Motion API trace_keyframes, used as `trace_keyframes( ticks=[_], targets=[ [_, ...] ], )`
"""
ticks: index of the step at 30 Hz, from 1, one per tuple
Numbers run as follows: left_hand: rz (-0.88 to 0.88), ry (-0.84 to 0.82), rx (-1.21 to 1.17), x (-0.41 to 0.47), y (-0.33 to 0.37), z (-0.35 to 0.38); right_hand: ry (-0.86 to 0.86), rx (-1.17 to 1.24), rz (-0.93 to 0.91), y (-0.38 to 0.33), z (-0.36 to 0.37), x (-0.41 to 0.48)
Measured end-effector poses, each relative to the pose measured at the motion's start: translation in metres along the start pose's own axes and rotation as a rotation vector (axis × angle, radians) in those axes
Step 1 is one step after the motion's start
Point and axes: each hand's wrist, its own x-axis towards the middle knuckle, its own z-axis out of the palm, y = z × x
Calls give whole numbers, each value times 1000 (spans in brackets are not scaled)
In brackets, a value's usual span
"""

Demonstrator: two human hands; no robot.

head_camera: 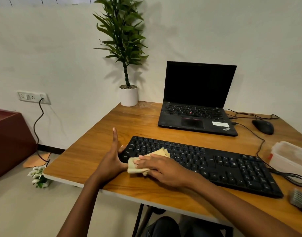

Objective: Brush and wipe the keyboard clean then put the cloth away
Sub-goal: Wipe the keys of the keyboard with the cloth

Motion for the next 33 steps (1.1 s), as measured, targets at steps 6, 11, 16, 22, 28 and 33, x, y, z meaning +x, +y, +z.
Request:
trace_keyframes(
  ticks=[6,11,16,22,28,33],
  targets=[
    [-14,-10,-13,-1,2,1,-160,243,215,19,-47,-70],
    [-23,-13,-7,-1,2,1,386,251,456,56,-100,-57],
    [-37,-18,-31,-1,3,1,415,-24,692,86,-53,14],
    [-40,-33,-60,0,-3,1,509,-31,517,37,5,91],
    [-35,-26,-90,2,-3,0,357,-3,340,28,7,114],
    [-15,-27,-93,5,-8,-1,208,-43,124,12,11,71]
  ],
)
